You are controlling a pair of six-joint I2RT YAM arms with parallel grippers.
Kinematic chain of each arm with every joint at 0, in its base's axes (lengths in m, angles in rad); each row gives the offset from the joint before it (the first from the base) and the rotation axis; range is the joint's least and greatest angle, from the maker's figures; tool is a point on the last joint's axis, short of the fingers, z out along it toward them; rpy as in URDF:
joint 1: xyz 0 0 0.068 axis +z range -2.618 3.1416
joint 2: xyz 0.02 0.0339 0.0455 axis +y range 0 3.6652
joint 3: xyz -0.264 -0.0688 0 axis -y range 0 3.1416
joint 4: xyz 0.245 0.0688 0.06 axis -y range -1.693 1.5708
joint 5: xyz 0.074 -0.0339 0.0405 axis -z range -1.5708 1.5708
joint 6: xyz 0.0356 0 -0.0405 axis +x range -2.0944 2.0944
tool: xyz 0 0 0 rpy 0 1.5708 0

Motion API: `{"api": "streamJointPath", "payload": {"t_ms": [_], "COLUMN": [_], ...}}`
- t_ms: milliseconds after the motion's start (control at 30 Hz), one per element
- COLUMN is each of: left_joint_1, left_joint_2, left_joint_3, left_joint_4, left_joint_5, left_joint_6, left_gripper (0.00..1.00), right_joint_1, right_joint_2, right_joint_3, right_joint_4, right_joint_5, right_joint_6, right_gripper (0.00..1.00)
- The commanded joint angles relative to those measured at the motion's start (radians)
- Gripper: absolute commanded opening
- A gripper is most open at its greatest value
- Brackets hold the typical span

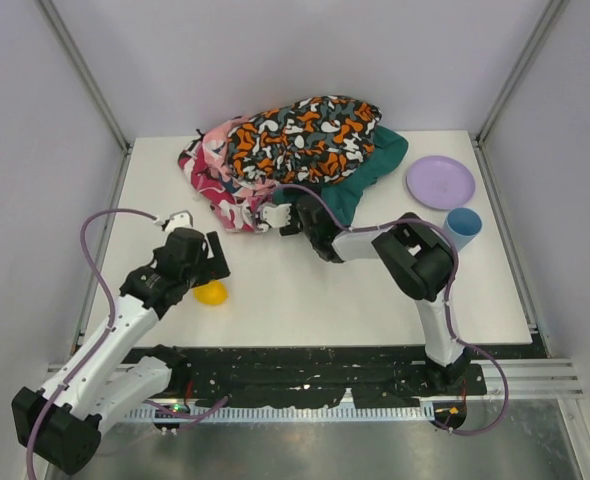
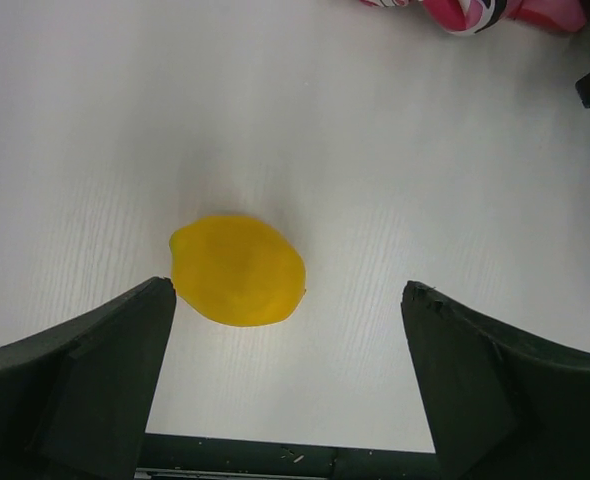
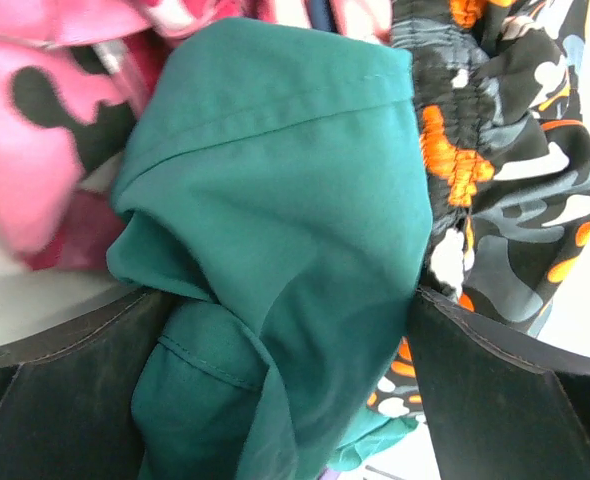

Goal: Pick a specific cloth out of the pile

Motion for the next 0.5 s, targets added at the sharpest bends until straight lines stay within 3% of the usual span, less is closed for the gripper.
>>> {"api": "streamJointPath", "payload": {"t_ms": [0,133,233,333,467], "left_joint_1": [0.006,0.006,0.006,0.007,0.009], "left_joint_2": [0.017,0.035,0.047,0.066,0.087], "left_joint_3": [0.047,0.062,0.067,0.087,0.107], "left_joint_4": [0.046,0.049,0.064,0.069,0.07], "left_joint_5": [-0.014,-0.02,-0.02,-0.02,-0.02], "left_joint_6": [0.013,0.015,0.015,0.016,0.021], "left_gripper": [1.0,1.0,1.0,1.0,1.0], "right_joint_1": [-0.055,-0.078,-0.096,-0.107,-0.11], "right_joint_2": [0.021,0.063,0.095,0.184,0.282], "right_joint_3": [0.167,0.257,0.432,0.637,0.75], "right_joint_4": [-0.189,-0.353,-0.571,-0.911,-0.975], "right_joint_5": [-0.066,-0.112,-0.128,-0.19,-0.103], "right_joint_6": [0.096,0.056,0.013,0.048,0.019], "right_gripper": [0.96,0.99,1.0,0.96,0.91]}}
